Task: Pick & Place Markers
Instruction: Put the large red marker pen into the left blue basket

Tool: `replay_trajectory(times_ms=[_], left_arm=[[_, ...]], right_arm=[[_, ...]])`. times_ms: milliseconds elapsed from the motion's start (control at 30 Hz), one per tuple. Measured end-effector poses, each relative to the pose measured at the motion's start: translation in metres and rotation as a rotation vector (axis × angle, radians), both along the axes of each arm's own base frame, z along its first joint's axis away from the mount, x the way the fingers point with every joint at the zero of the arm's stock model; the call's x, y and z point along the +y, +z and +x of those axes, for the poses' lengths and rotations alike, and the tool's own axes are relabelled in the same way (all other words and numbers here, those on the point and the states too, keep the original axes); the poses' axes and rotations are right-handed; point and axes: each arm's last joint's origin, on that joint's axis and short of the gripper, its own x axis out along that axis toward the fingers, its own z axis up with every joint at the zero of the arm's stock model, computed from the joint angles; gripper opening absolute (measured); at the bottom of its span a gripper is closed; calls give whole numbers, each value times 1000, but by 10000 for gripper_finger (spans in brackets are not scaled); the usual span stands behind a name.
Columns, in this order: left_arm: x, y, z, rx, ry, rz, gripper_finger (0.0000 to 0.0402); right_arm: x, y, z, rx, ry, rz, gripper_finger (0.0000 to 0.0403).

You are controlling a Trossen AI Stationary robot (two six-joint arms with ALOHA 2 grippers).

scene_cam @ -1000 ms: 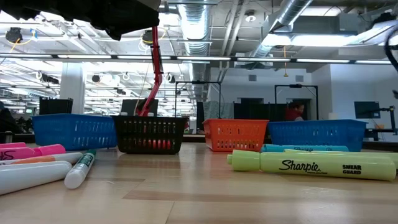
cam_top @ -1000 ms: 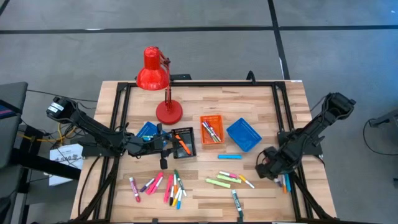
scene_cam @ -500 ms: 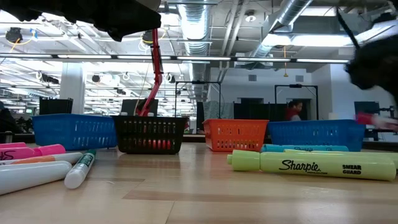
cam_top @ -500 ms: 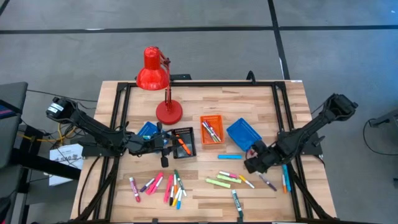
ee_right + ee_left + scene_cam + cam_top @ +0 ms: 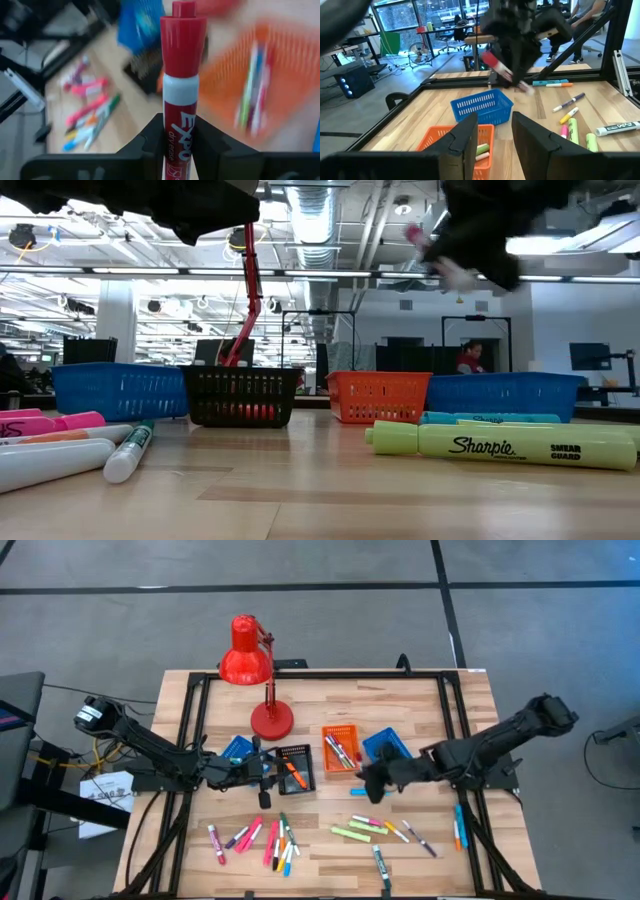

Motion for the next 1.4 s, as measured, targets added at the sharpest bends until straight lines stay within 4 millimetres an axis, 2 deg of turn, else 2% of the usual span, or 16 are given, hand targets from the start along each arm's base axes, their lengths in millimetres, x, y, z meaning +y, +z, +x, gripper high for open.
replay_trajectory(times_ms=[233,367,467,567,767,833,933,1100,1200,1400], left_arm=[[0,0,0,-4,-6,-3,118],[0,2,1,-17,-28,-14,118],[2,3,2,-36,-71,-45,118],[5,4,4,-39,-110,-78,118],[8,4,6,-38,-148,-90,118],[8,3,6,-34,-148,-89,118],[8,3,5,-32,-149,-89,118],[7,3,5,-29,-148,-87,118],[7,3,5,-32,-134,-87,118],[9,2,5,-29,-80,-82,118]], right_arm=[[0,9,41,-288,51,-399,63],[1,0,65,-426,83,-524,63],[-1,-15,82,-464,105,-570,63],[-3,-21,103,-511,80,-566,63],[-8,-14,142,-563,165,-567,64],[-9,-11,150,-551,181,-566,64],[-8,-8,155,-522,193,-567,64],[-6,-4,154,-497,180,-579,64],[-4,9,145,-453,153,-618,64],[7,40,125,-466,163,-584,64]])
